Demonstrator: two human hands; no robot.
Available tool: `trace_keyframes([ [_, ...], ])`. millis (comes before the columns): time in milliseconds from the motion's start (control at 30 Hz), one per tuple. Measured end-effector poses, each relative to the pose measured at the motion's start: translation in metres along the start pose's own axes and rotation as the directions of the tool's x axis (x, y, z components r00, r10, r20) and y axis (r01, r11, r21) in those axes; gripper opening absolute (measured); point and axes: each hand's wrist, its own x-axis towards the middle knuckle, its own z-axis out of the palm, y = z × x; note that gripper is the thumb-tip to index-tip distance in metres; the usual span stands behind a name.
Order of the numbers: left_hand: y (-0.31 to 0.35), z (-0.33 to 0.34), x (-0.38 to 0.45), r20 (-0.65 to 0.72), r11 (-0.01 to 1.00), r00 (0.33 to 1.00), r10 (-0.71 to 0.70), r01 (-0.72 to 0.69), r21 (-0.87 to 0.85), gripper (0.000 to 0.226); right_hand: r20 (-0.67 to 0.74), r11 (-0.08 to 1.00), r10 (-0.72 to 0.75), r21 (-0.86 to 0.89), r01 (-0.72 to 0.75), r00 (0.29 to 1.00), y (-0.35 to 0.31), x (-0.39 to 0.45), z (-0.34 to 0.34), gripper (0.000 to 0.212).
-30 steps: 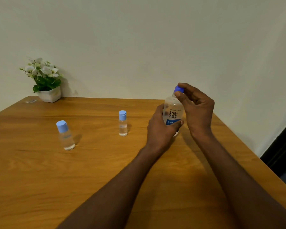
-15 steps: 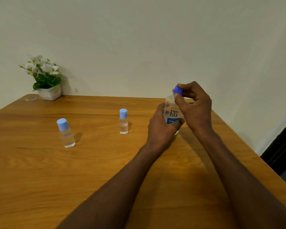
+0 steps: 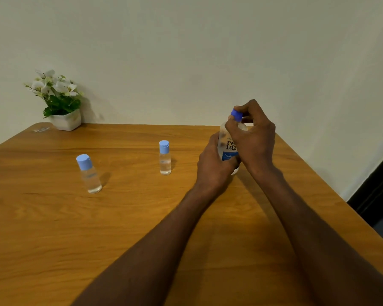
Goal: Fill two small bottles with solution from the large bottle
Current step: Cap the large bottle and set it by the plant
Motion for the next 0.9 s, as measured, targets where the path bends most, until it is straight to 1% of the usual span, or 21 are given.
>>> trace_keyframes([
  [200,0.0003,-0.0005,0.0007,0.009,1.0,1.0,0.003,-0.003,0.001,0.071,-0.019,0.999,-0.024,0.02,0.024,1.0,0.0031,-0.0048,-0.0032,0.028],
  [467,-0.001,0.0001,0.0021,0.015,1.0,1.0,-0.008,0.007,0.015,0.073,-0.023,0.999,-0.039,0.013,0.04,0.999,0.0039,-0.0053,-0.0017,0.034],
  [600,-0.0012,-0.0001,0.0028,0.017,1.0,1.0,-0.022,0.021,0.009,0.074,-0.045,0.999,-0.027,0.024,0.028,0.999,0.0024,-0.0065,-0.0005,0.038],
  [900,-0.0003,-0.0001,0.0032,0.018,1.0,1.0,-0.02,0.02,0.015,0.075,-0.055,1.0,-0.011,0.027,0.012,0.998,0.0032,-0.0077,-0.001,0.038],
])
